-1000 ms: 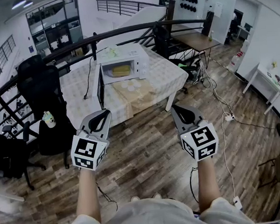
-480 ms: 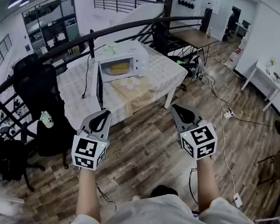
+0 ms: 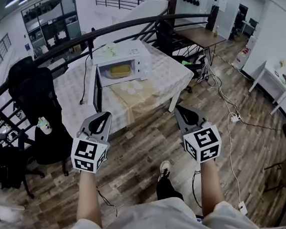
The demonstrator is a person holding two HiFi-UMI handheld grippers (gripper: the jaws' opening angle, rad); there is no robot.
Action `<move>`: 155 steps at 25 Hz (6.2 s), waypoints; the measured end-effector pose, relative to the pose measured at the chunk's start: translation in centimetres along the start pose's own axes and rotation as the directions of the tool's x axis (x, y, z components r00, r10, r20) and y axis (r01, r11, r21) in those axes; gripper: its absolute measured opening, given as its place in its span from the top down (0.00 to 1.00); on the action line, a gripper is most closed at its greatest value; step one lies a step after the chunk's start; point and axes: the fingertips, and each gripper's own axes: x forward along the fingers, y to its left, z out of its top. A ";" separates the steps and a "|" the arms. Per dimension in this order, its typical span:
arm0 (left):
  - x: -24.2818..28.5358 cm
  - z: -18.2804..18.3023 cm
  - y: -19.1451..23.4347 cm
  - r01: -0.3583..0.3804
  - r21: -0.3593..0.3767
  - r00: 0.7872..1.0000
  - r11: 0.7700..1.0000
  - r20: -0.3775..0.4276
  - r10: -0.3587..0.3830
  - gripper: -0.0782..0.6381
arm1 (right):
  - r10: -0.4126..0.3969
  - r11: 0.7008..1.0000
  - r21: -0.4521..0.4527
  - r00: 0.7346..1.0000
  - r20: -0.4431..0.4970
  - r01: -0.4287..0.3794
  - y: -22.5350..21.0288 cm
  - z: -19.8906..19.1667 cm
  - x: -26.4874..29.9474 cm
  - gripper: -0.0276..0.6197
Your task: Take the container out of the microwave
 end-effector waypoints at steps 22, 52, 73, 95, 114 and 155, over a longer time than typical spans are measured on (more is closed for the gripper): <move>30.4 1.8 6.9 -0.130 -0.020 0.988 0.991 -0.091 0.128 0.86 | 0.135 0.991 -0.021 0.991 0.015 -0.135 -24.1 -1.6 23.1 0.94; 47.6 -12.8 15.1 0.054 0.054 0.916 0.997 -0.401 -0.028 0.73 | 0.087 0.994 0.080 0.986 -0.145 -0.076 -26.5 -8.5 36.8 0.94; 58.1 -27.8 18.3 0.151 -0.003 0.798 0.989 -0.589 -0.124 0.73 | 0.067 0.990 0.140 0.951 -0.303 -0.025 -26.8 -16.0 43.8 0.94; 61.0 -33.8 17.9 0.351 0.200 0.656 0.915 -0.750 -0.088 0.81 | 0.082 0.985 0.174 0.926 -0.368 -0.018 -26.2 -19.4 42.2 0.94; 51.0 -25.9 13.4 0.296 0.207 0.738 0.932 -0.670 -0.086 0.83 | 0.060 0.991 0.132 0.966 -0.252 -0.027 -24.3 -13.8 35.8 0.94; 28.6 0.4 24.6 -0.320 0.162 0.934 0.934 -0.113 0.339 0.84 | 0.230 0.971 -0.093 0.968 0.101 -0.221 -17.1 6.2 37.5 0.94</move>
